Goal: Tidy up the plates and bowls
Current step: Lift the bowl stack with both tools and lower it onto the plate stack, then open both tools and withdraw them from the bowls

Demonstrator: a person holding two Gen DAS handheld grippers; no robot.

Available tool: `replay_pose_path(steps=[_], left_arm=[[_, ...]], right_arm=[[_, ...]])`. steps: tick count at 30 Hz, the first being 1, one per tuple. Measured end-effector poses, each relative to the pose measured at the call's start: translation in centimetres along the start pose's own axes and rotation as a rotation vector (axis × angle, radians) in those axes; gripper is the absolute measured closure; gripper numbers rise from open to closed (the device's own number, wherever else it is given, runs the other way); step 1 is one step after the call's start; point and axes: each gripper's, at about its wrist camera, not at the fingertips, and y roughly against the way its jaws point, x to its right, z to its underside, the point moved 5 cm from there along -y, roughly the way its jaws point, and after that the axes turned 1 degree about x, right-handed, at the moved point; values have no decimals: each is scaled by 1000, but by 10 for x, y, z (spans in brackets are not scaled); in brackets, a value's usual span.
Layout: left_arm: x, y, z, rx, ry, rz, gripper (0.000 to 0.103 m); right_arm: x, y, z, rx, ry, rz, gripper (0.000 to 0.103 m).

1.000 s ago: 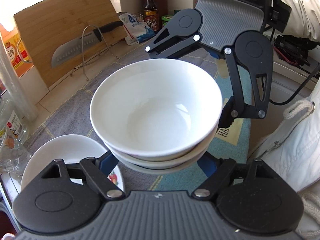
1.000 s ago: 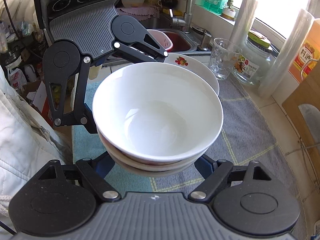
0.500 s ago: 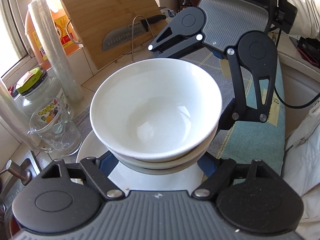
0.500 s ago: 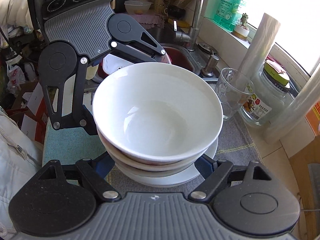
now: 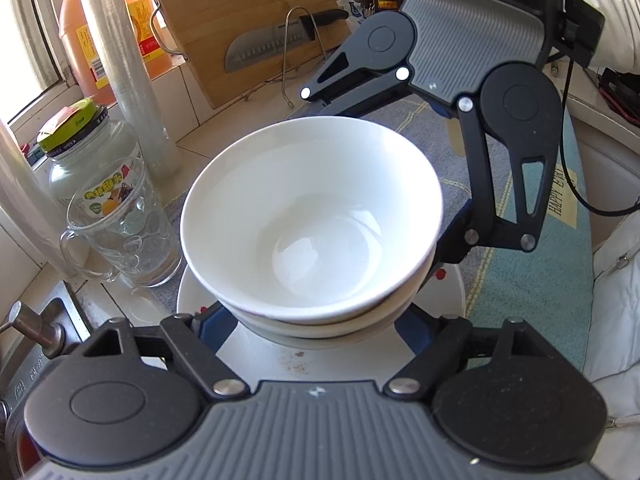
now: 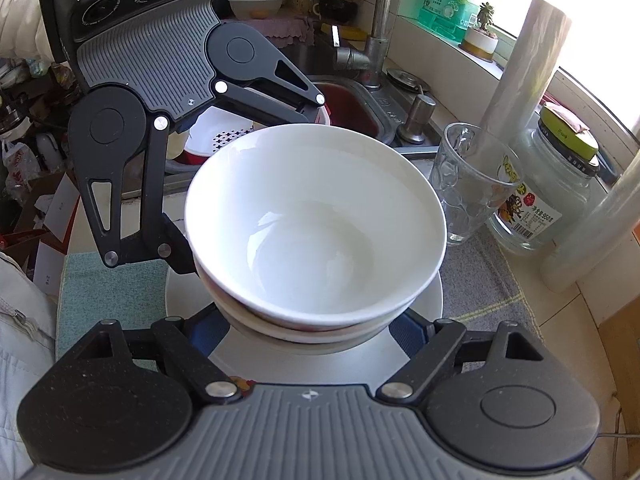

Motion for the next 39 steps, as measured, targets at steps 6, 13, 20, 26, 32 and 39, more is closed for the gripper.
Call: replay_pose_path(steps=[6,13,20,26,32,39], left_arm=[[-6,-2,2,-2,6,5,18],[-8,-2,2,1,0,0,18],[-2,0,2,11,-11,-12,18],[1,2,4,21,-25,-22,18],[5,11,9,65,-29,-33,8],[18,28,17,117,-3,-112,5]], right_arm=[[6,-5,-1,-4,-39,2,14],[6,-7,0,-3,-59,11,14],[8,-8,1,-10,-85,11,14],[6,-8,0,-19,-97,26,12],[3,-2,0,-9,-135,76,1],[-8,5,6,0,-170,122,1]])
